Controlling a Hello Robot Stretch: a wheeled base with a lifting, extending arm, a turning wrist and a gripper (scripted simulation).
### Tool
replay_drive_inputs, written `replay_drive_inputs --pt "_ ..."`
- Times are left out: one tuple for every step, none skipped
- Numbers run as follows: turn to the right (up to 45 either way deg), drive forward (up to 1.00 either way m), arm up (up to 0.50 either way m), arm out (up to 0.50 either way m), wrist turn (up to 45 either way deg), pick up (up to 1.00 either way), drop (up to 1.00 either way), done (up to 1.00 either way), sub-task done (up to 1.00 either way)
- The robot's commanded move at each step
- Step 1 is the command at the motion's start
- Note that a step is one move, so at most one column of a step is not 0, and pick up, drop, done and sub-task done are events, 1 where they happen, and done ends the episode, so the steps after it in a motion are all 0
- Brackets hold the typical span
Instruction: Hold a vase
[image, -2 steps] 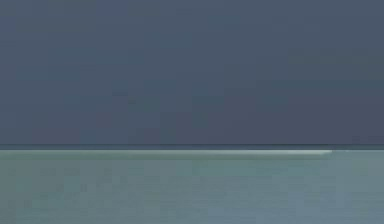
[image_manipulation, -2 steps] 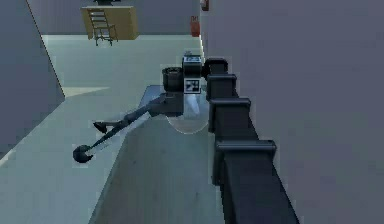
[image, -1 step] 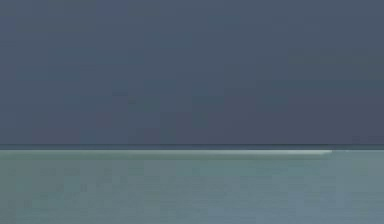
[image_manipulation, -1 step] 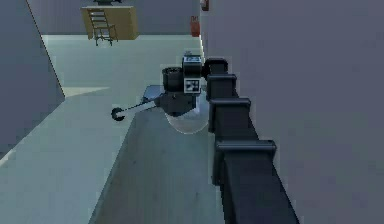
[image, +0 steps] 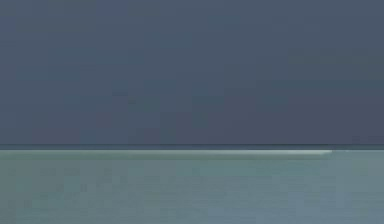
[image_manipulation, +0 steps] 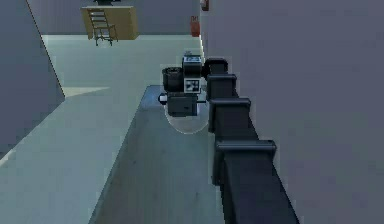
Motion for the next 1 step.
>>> replay_drive_inputs --pt "0.0 0.0 0.0 0.0 0.0 1.0 0.0 0.0 0.0"
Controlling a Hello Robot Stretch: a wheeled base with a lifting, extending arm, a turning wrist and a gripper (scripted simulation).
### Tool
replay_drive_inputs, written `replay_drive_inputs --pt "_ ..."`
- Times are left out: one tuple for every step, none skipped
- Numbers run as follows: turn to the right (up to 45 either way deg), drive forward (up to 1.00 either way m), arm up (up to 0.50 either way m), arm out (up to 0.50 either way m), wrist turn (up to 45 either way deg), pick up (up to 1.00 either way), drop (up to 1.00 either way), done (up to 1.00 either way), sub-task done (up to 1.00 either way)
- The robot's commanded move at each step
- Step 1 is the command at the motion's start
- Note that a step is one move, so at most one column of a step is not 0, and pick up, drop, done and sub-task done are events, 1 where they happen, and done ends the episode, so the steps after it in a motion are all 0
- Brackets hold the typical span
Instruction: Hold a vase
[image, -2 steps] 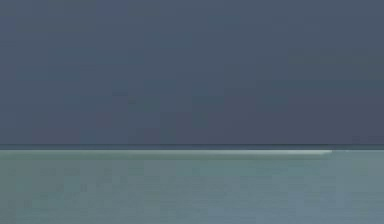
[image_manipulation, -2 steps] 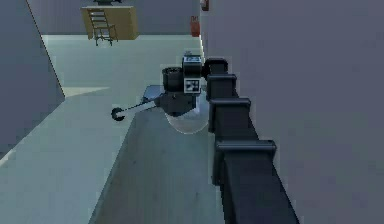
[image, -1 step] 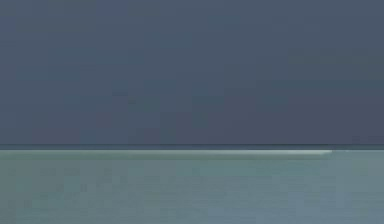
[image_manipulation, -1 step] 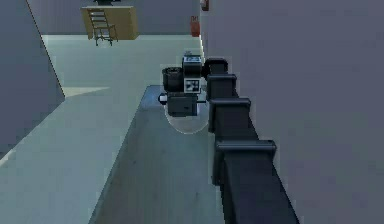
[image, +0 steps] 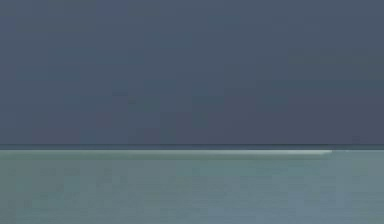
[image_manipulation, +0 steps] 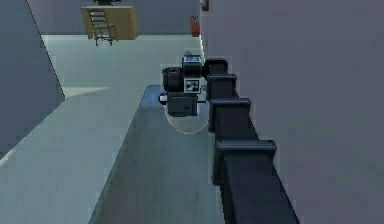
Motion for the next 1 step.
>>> replay_drive_inputs --pt "0.0 0.0 0.0 0.0 0.0 0.0 0.0 1.0 0.0"
